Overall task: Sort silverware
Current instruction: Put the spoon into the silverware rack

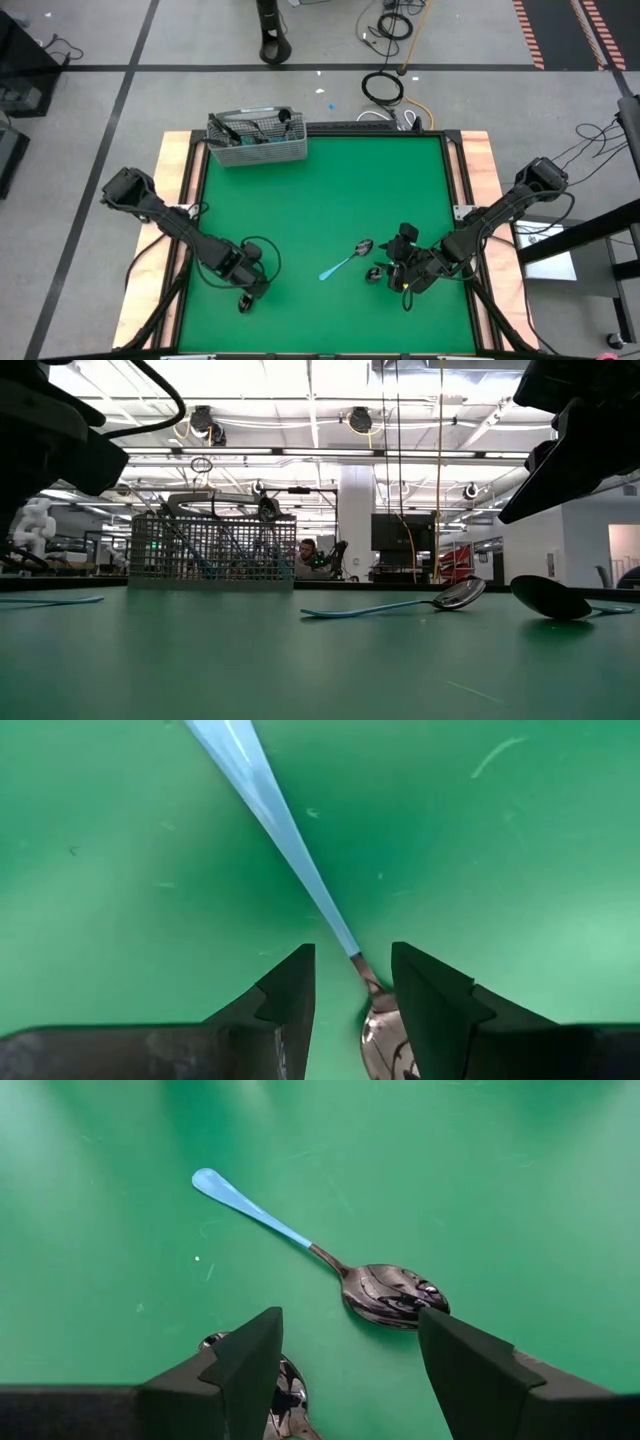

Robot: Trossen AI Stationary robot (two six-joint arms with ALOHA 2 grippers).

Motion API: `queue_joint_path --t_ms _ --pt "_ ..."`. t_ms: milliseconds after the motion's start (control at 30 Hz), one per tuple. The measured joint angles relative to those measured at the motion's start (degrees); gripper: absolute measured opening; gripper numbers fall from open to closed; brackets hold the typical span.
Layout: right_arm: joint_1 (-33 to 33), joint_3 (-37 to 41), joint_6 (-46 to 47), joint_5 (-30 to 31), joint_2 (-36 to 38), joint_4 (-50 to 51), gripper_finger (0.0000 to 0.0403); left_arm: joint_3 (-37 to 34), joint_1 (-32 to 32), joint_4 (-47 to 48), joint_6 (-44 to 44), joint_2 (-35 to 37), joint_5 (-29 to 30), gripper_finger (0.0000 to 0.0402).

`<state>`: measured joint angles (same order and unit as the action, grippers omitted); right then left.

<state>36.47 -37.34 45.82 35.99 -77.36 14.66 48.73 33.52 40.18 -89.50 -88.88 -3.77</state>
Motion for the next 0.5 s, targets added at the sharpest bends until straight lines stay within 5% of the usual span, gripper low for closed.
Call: queue_joint_path --t_ms 367,500 --pt "0.0 0.0 0.0 0.1 0.0 0.2 0.0224 0.2 1.0 -3.8 3.8 -6.0 0.1 0.0135" --pt "0.0 0.0 0.0 0.1 0.0 0.2 0.0224 0.2 1.0 -3.0 4.9 -5.6 0.1 0.0103"
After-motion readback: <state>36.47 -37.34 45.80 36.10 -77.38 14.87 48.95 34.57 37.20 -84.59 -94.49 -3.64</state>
